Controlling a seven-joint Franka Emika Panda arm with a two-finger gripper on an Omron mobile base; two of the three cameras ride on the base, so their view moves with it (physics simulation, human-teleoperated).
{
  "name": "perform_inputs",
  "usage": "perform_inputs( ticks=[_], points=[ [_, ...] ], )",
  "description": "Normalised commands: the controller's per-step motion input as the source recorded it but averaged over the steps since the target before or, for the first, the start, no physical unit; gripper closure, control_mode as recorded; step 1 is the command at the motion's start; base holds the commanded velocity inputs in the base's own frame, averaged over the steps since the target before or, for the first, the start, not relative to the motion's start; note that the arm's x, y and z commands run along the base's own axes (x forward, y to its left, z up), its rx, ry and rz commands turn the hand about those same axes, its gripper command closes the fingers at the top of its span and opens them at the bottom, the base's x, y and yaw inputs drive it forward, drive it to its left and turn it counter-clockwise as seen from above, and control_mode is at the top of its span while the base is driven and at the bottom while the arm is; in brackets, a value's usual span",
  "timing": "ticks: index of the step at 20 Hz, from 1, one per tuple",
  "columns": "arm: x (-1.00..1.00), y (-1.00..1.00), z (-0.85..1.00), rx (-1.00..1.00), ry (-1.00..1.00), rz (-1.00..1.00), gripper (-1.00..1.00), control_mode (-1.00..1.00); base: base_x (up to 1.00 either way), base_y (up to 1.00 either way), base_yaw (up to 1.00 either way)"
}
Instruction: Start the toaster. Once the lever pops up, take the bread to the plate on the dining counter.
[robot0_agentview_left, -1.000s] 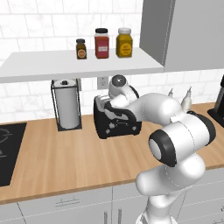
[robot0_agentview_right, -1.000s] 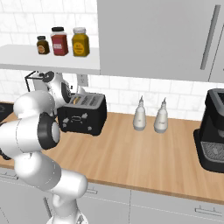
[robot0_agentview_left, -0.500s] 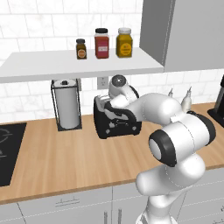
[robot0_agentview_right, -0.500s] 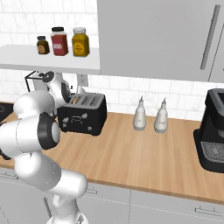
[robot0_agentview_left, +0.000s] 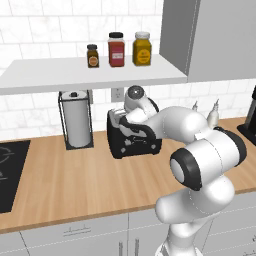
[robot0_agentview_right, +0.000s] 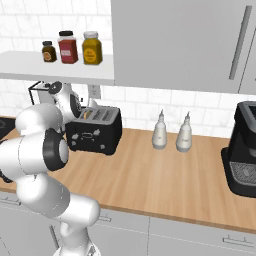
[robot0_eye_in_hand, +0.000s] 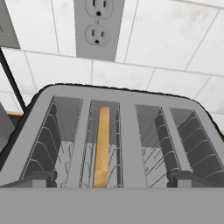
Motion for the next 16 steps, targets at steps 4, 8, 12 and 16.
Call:
perform_inputs(
  ticks=[4, 8, 12, 16],
  points=[
    [0.0, 0.0, 0.0, 0.0, 0.0, 0.0, -1.0, -1.0, 0.0, 0.0, 0.0],
    [0.0, 0.0, 0.0, 0.0, 0.0, 0.0, -1.0, -1.0, 0.0, 0.0, 0.0],
    [0.0, 0.0, 0.0, 0.0, 0.0, 0.0, -1.0, -1.0, 0.0, 0.0, 0.0],
    [0.0, 0.0, 0.0, 0.0, 0.0, 0.0, -1.0, -1.0, 0.0, 0.0, 0.0]
  ],
)
